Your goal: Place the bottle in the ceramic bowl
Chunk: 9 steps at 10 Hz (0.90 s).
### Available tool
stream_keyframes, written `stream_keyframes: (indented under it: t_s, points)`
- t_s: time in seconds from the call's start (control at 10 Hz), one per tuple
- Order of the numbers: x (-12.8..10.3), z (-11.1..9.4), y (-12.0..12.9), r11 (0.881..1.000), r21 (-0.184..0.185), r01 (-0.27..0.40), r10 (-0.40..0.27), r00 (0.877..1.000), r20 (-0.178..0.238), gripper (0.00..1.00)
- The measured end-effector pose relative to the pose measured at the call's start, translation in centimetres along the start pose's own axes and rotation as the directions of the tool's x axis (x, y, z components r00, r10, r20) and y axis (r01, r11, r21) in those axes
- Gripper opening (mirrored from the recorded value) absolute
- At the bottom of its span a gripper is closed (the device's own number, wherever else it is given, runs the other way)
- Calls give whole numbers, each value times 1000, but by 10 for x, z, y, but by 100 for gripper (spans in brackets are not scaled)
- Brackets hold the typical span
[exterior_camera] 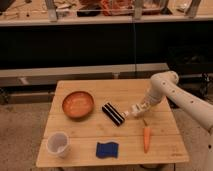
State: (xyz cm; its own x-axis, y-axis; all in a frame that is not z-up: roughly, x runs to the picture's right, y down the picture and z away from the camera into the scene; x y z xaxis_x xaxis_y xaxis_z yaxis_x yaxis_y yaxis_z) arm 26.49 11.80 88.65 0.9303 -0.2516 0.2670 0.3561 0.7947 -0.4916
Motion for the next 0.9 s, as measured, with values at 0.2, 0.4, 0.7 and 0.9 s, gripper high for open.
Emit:
stream_keyframes:
  t_s: [0.2, 0.4, 0.7, 0.9]
  points:
    - [-18, -12, -8, 1000, 9, 24, -24, 1000, -7, 2]
    - [-29, -13, -15, 999, 13, 32, -31, 999, -12, 13]
    - [-21, -15, -10, 999, 16, 49, -48, 999, -20, 34]
    - [-27, -19, -15, 998, 15, 59, -58, 998, -14, 51]
